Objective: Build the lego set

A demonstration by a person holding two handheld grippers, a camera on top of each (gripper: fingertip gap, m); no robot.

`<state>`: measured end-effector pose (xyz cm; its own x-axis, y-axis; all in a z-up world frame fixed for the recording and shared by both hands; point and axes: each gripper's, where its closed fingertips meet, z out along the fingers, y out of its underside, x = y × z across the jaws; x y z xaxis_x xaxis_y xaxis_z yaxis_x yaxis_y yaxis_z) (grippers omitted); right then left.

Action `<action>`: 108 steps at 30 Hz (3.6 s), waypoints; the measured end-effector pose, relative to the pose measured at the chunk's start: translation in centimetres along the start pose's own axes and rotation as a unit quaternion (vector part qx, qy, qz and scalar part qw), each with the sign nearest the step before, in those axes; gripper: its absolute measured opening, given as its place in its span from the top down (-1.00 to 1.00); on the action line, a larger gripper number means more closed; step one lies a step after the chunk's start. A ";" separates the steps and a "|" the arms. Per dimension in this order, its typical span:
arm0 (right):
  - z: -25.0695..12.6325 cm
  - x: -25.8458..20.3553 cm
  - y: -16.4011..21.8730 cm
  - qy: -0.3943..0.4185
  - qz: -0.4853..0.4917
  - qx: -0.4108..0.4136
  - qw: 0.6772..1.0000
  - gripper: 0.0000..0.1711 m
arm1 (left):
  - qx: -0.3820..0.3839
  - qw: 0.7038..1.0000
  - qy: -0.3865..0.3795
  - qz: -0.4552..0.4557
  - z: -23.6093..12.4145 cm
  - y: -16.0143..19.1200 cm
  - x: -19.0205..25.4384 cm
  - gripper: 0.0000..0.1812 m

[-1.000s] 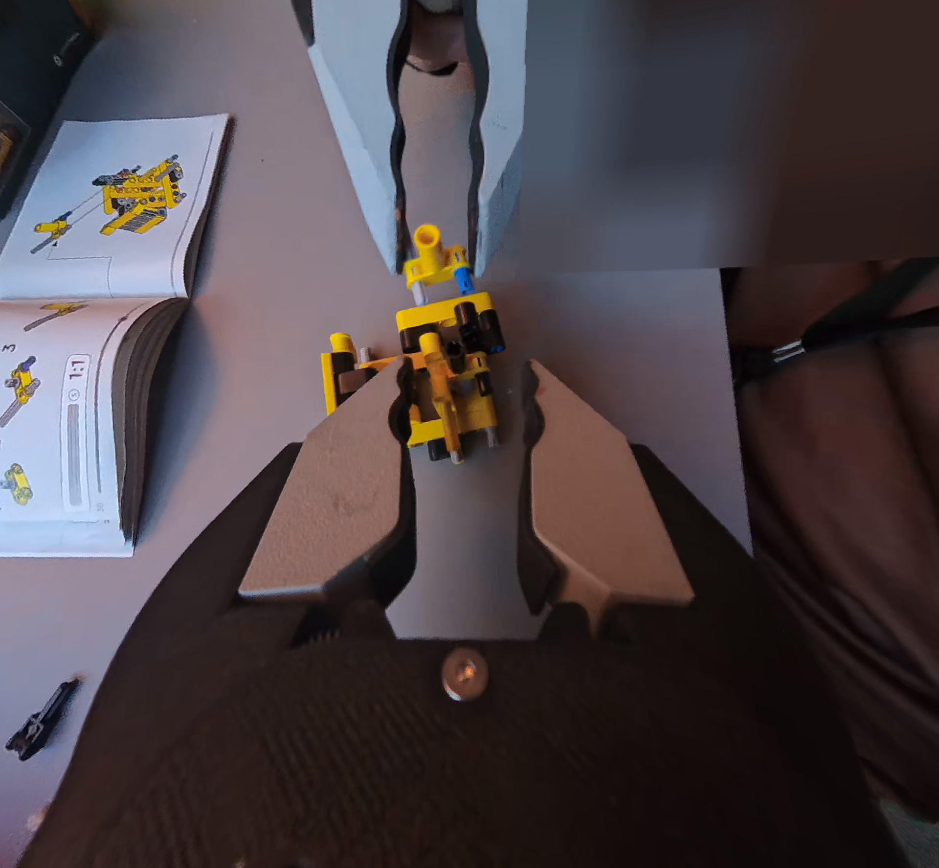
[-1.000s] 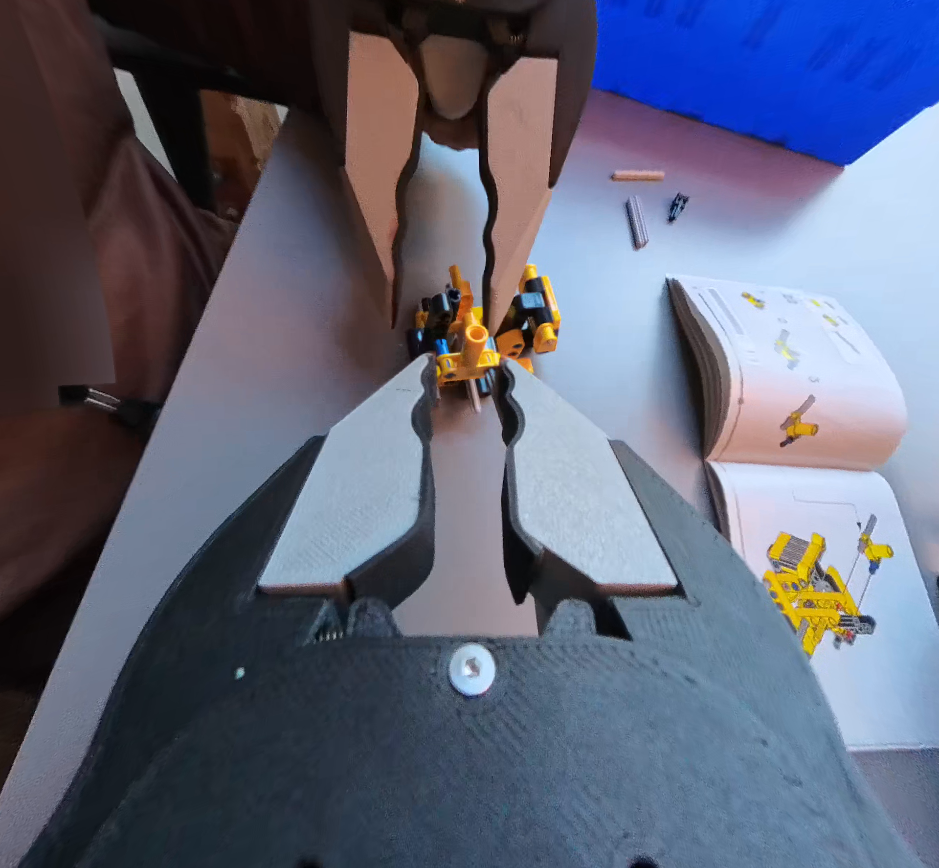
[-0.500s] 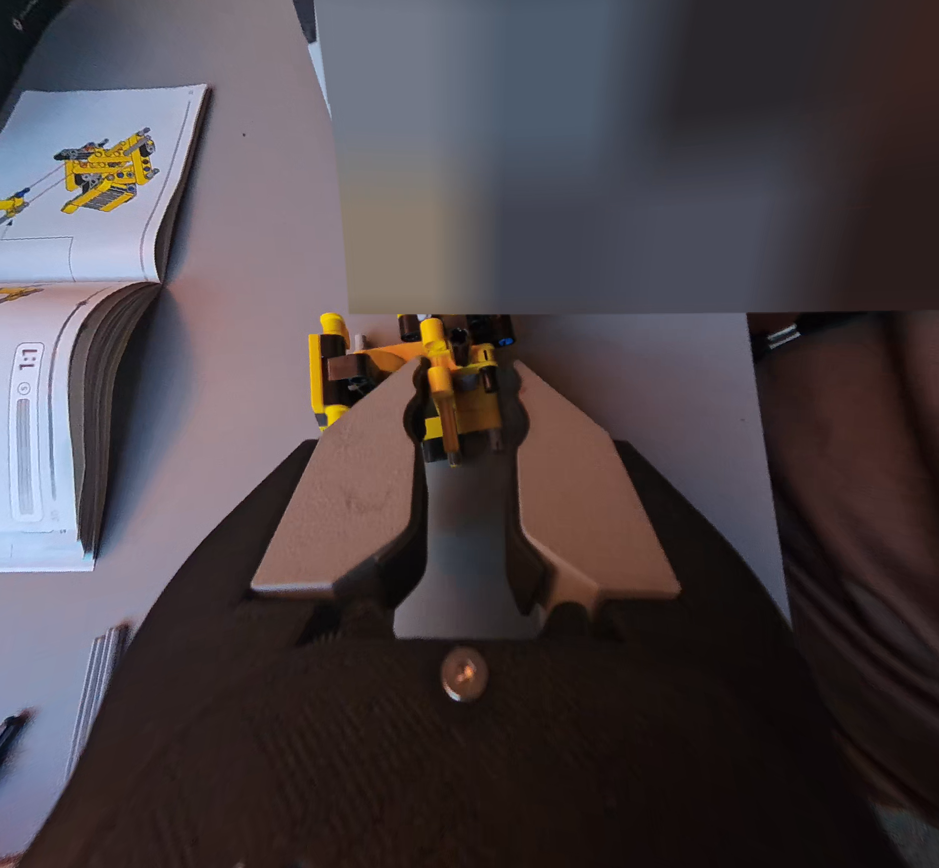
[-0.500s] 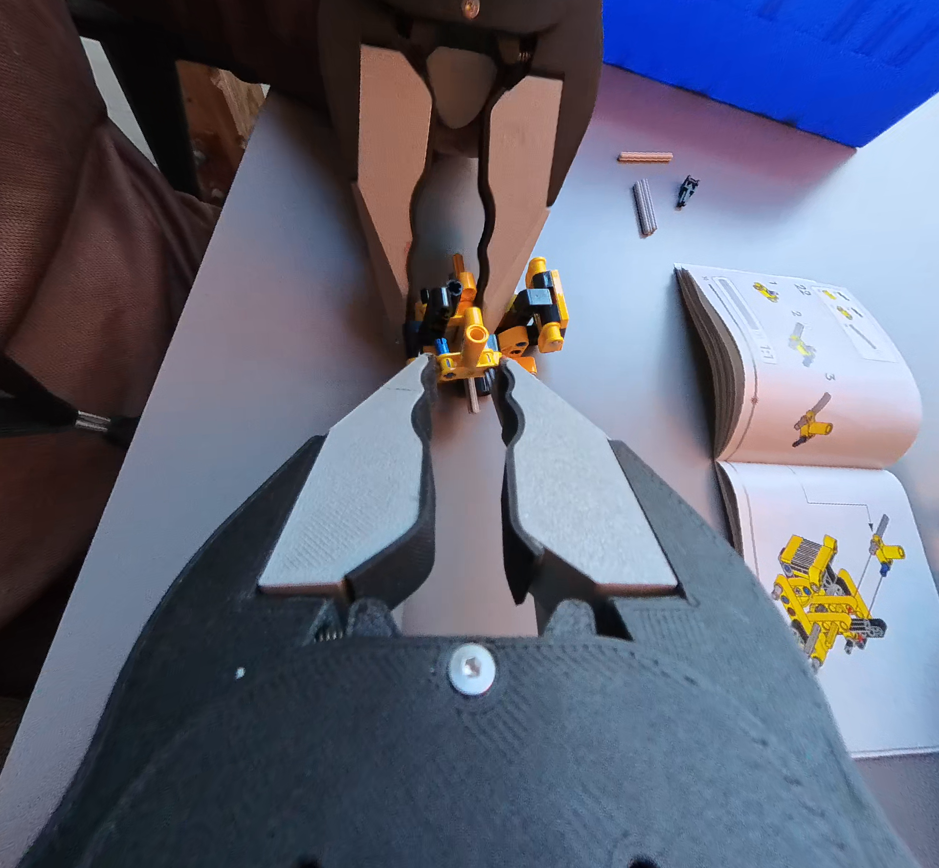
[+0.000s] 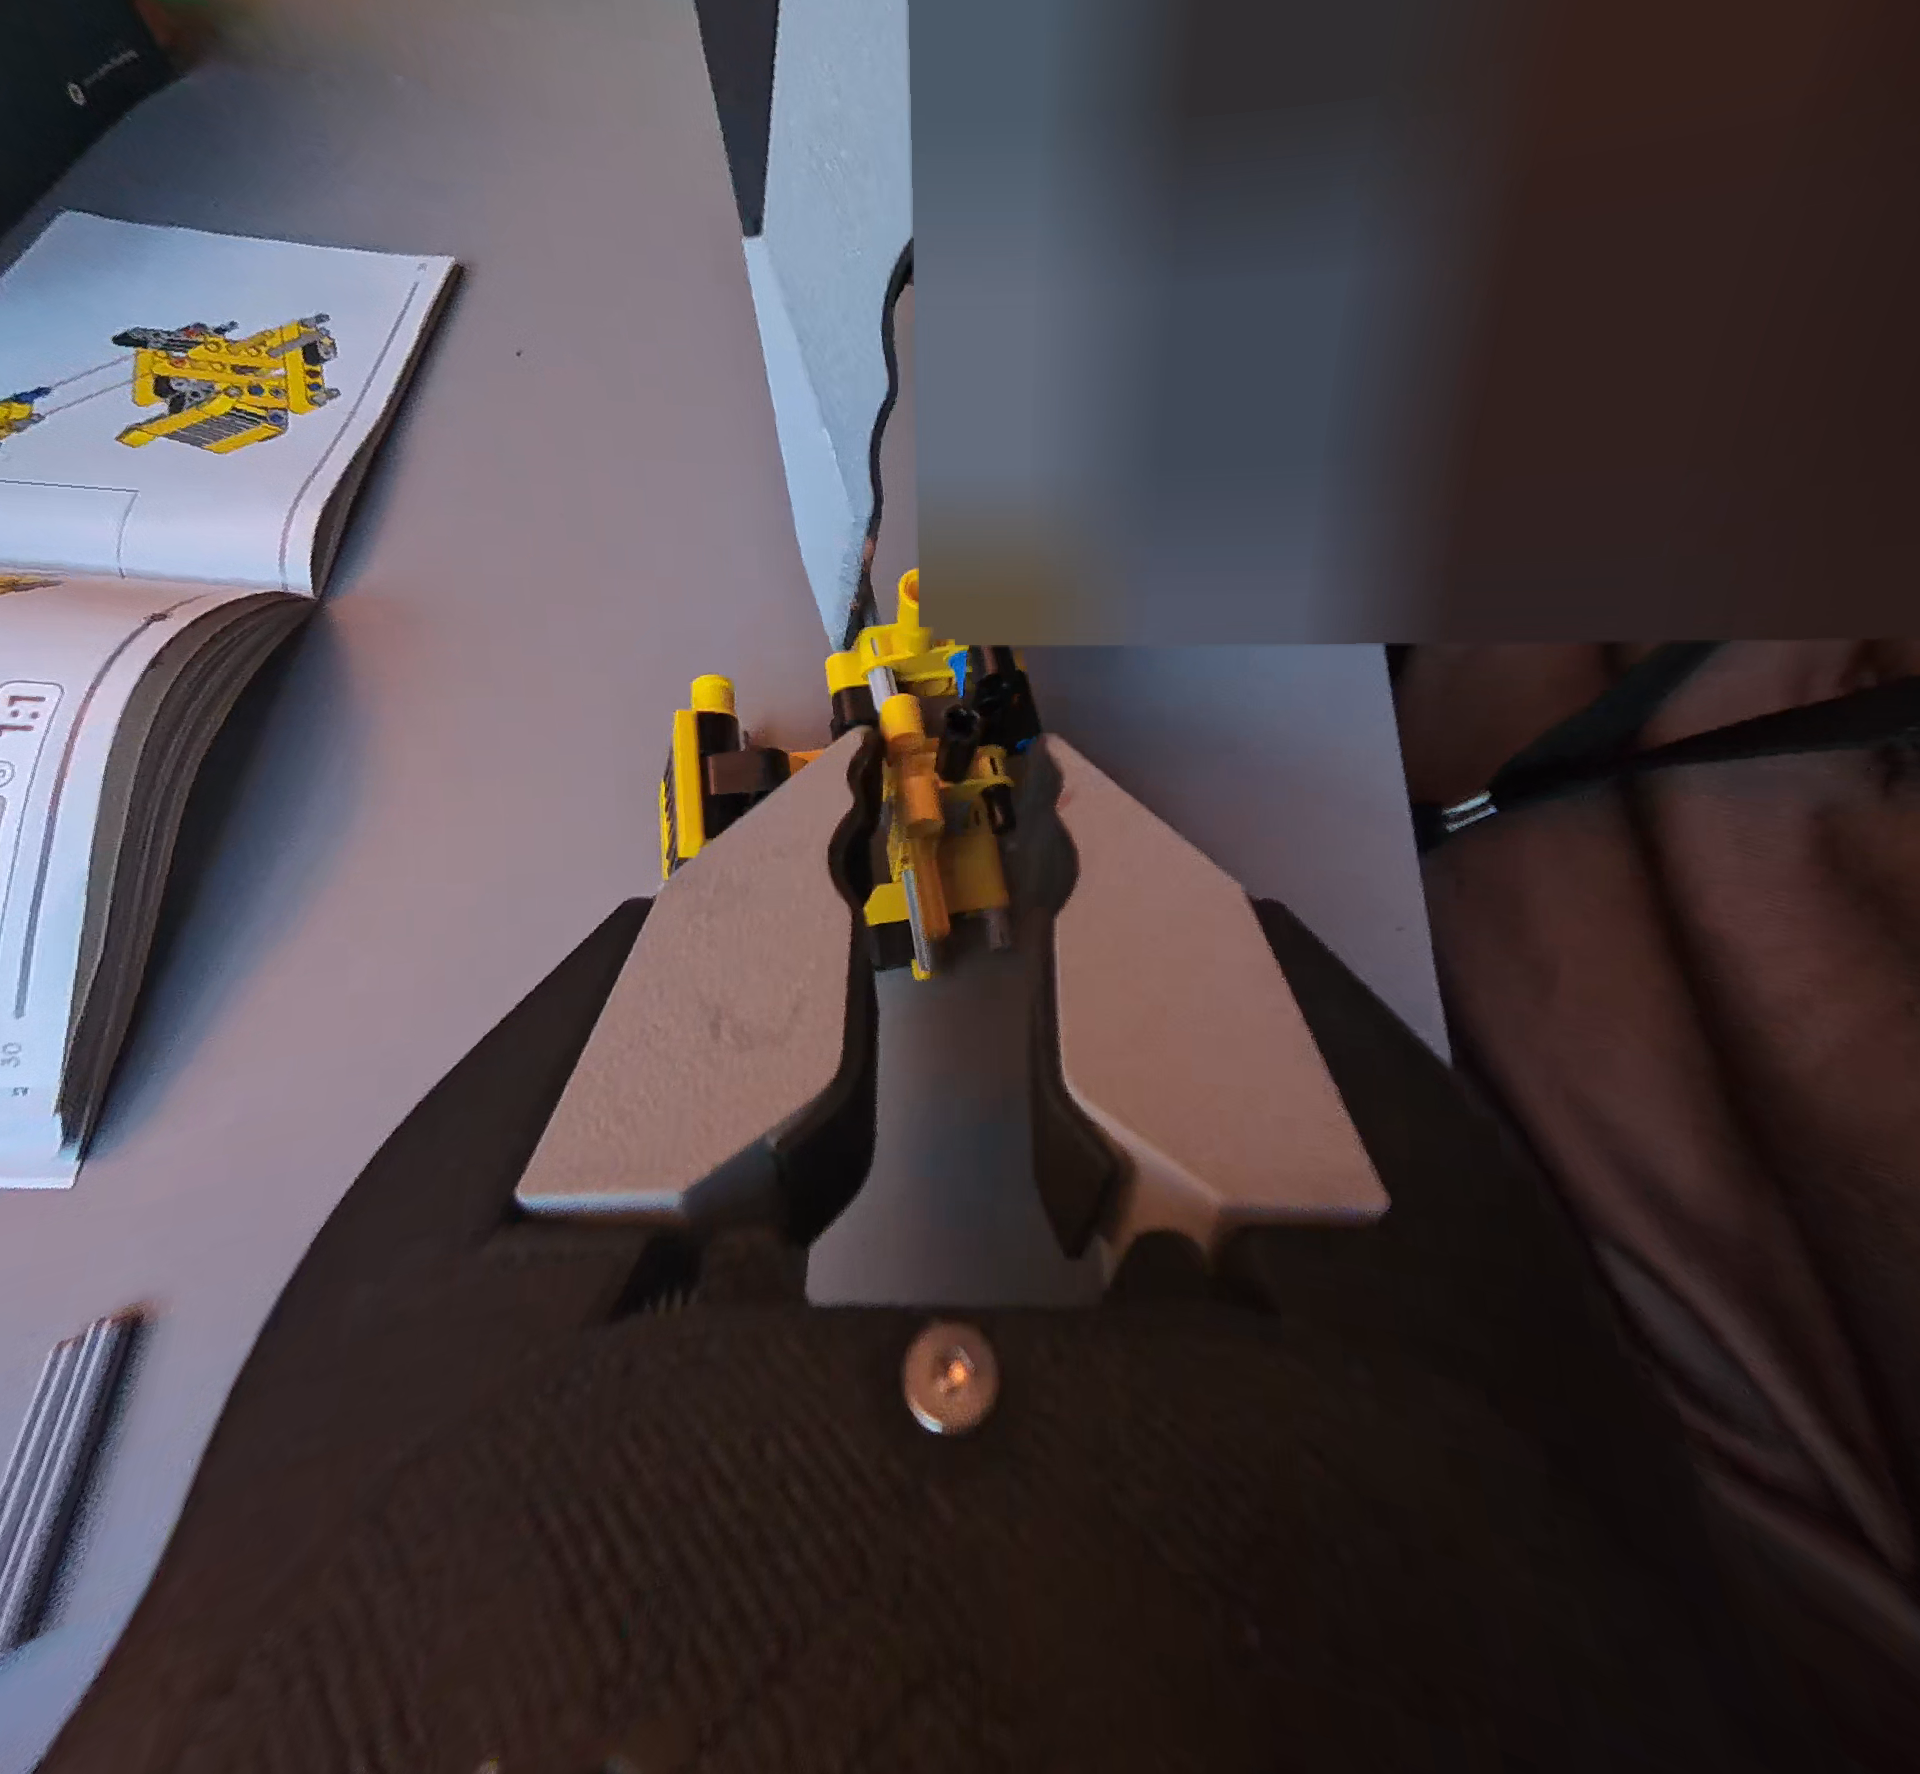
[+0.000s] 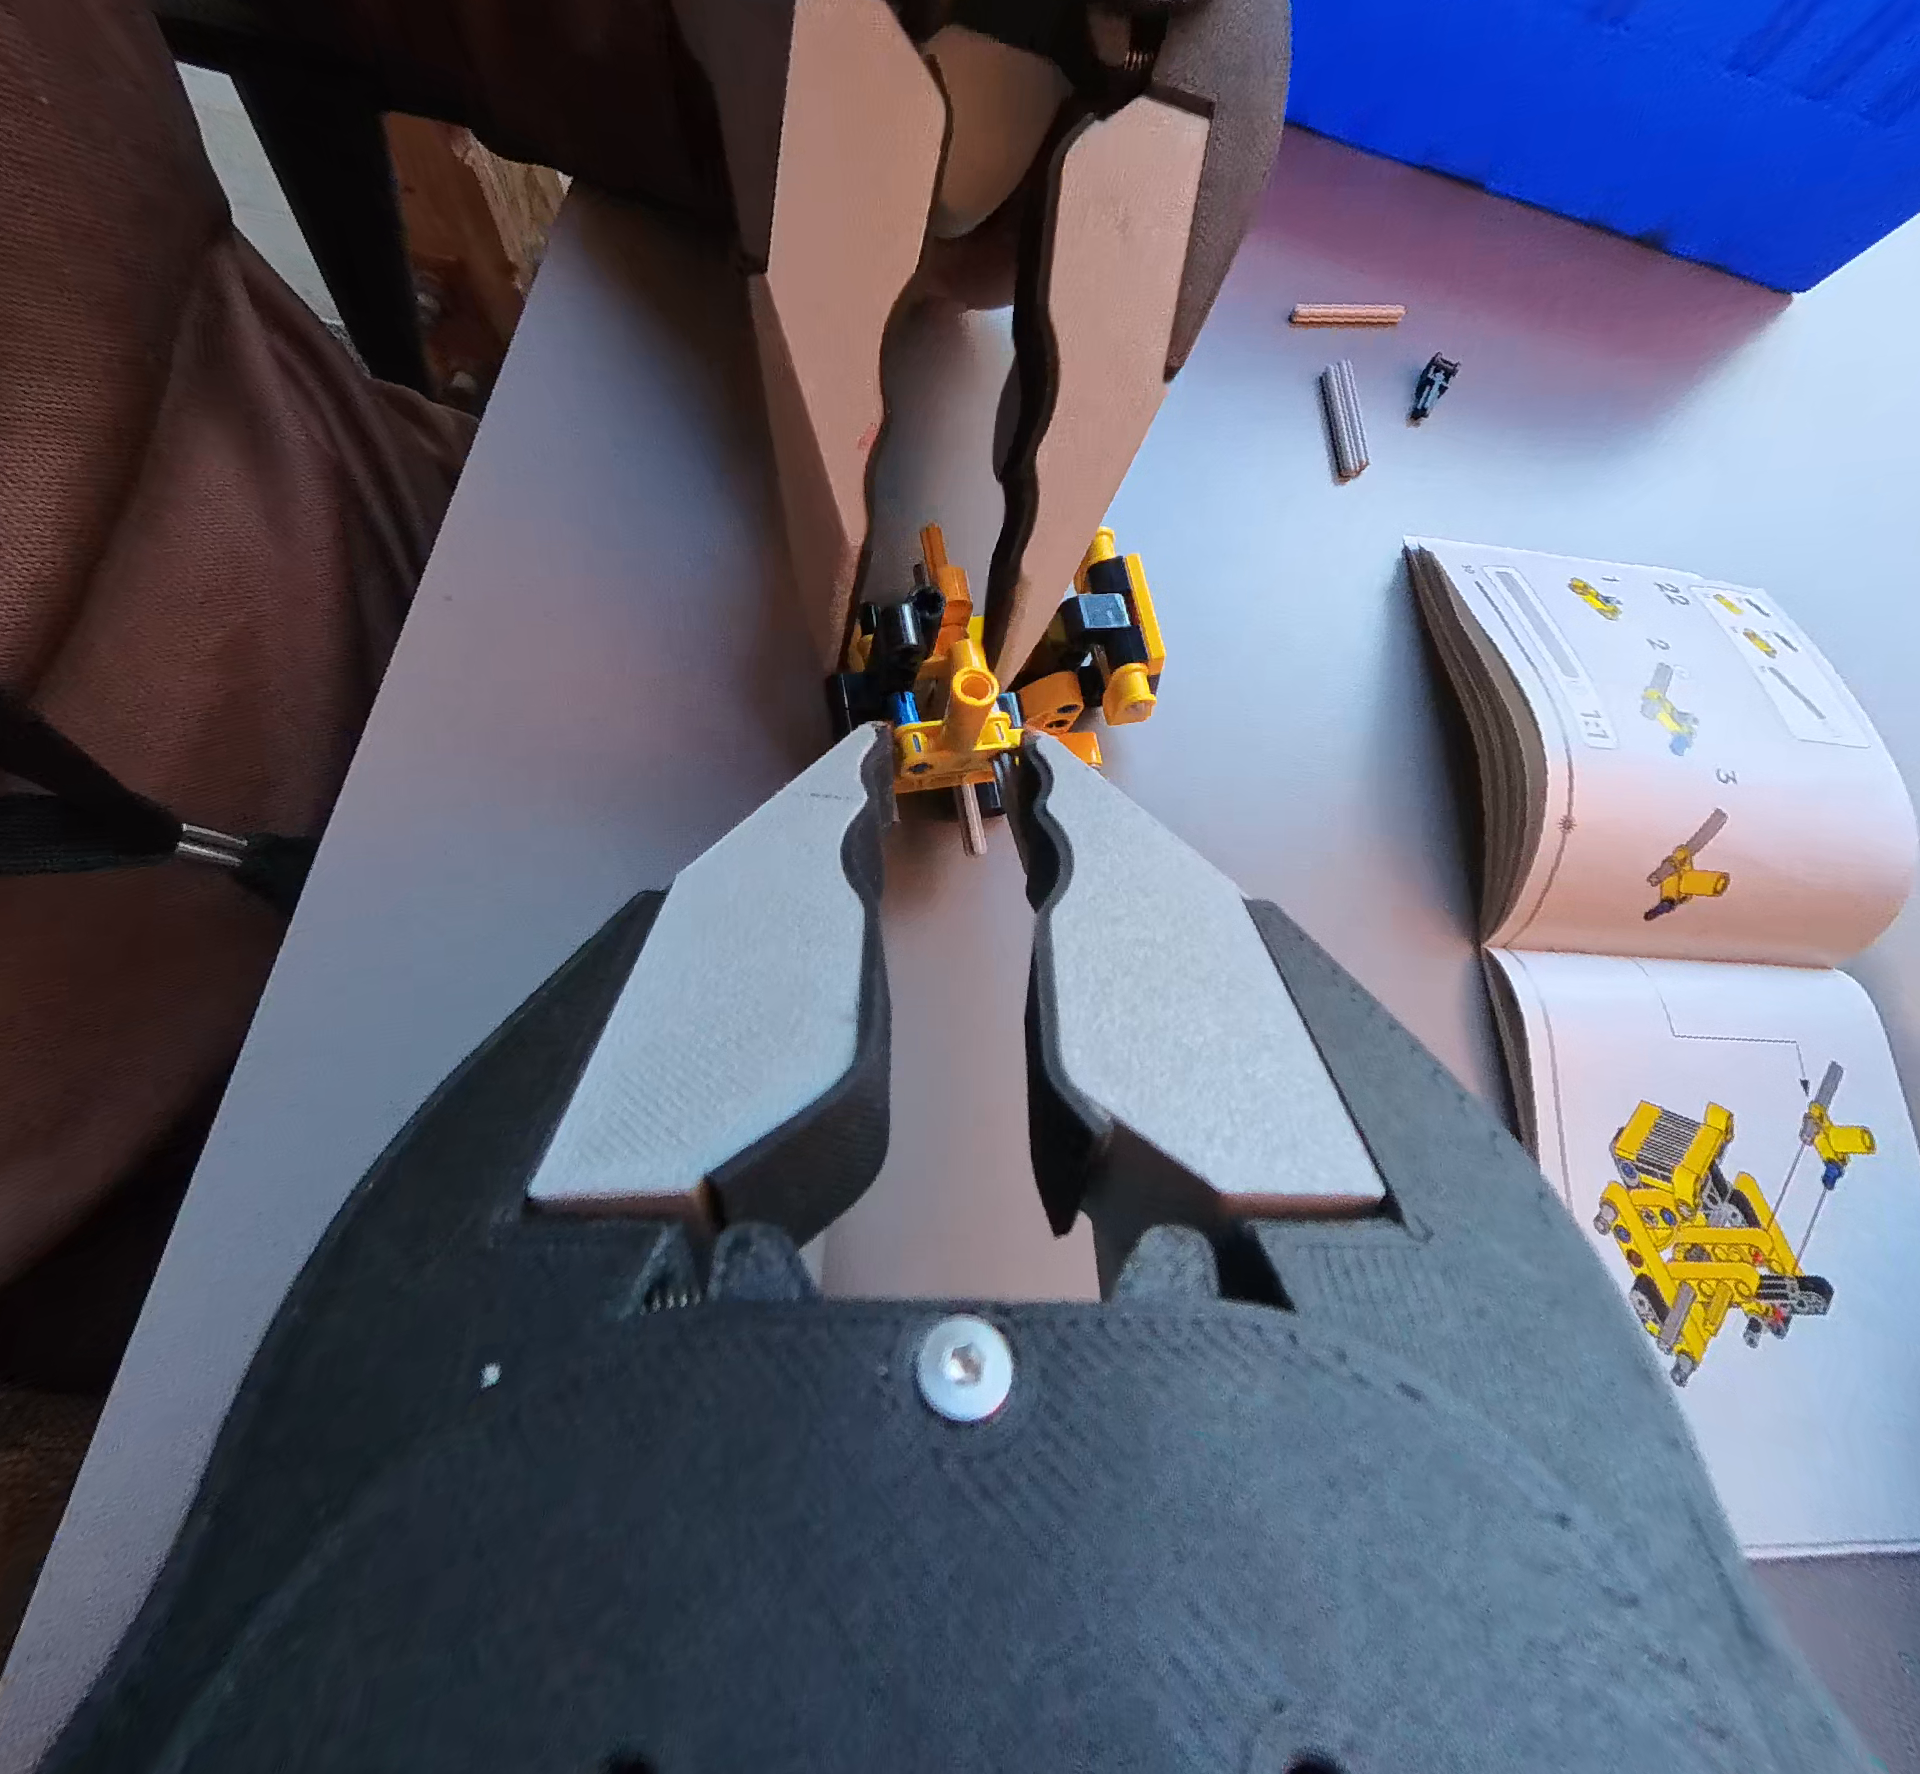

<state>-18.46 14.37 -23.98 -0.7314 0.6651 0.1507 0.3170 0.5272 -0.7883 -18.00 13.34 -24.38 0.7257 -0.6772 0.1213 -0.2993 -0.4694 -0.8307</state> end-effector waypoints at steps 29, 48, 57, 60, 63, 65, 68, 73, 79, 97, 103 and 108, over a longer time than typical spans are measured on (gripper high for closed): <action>-0.1 -0.3 0.4 0.011 -0.025 -0.075 0.997 0.77 | 0.012 0.999 -0.029 -0.033 0.3 -0.5 -0.2 0.78; 0.2 -0.3 0.4 0.007 -0.015 -0.083 0.996 0.77 | 0.011 0.997 -0.078 -0.028 0.4 -0.5 -0.2 0.78; 0.3 -0.2 0.1 -0.010 0.004 -0.047 0.999 0.77 | 0.016 0.997 -0.075 -0.027 0.3 -0.5 -0.3 0.79; 0.3 -0.1 0.0 -0.008 0.003 -0.041 0.999 0.75 | 0.018 0.997 -0.069 -0.029 0.2 -0.5 -0.5 0.79; 0.0 -0.2 0.1 -0.017 -0.001 -0.031 0.999 0.76 | 0.015 0.997 -0.068 -0.016 0.3 -0.5 -0.4 0.79; -0.3 -0.2 0.4 -0.028 0.006 -0.027 0.999 0.74 | 0.016 0.997 -0.069 -0.015 0.3 -0.5 -0.4 0.79; -1.1 0.3 1.1 -0.030 0.006 -0.030 0.999 0.79 | 0.015 0.997 -0.072 -0.011 0.2 -0.5 -0.5 0.79; -1.3 0.4 1.1 -0.030 0.001 -0.023 0.999 0.83 | 0.015 0.998 -0.066 -0.013 0.2 -0.5 -0.4 0.79; -1.0 0.3 0.6 -0.020 -0.014 -0.014 1.000 0.90 | 0.015 0.998 -0.065 -0.012 0.2 -0.5 -0.4 0.79; -0.6 0.1 0.4 -0.016 -0.062 -0.002 0.998 1.00 | 0.008 1.000 0.000 -0.013 0.3 -0.4 0.1 0.79; -0.3 -0.1 0.0 -0.019 -0.041 0.013 0.999 1.00 | 0.005 1.000 0.006 -0.005 0.2 -0.3 0.2 0.79; -0.3 0.0 -0.1 -0.041 -0.010 0.023 0.999 1.00 | 0.008 1.000 0.006 -0.008 0.2 -0.3 0.1 0.79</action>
<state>-18.26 14.48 -23.72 -0.7848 0.6082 0.1193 0.2748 0.5141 -0.8125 -17.66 13.56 -24.21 0.7225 -0.6767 0.1416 -0.2778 -0.4718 -0.8368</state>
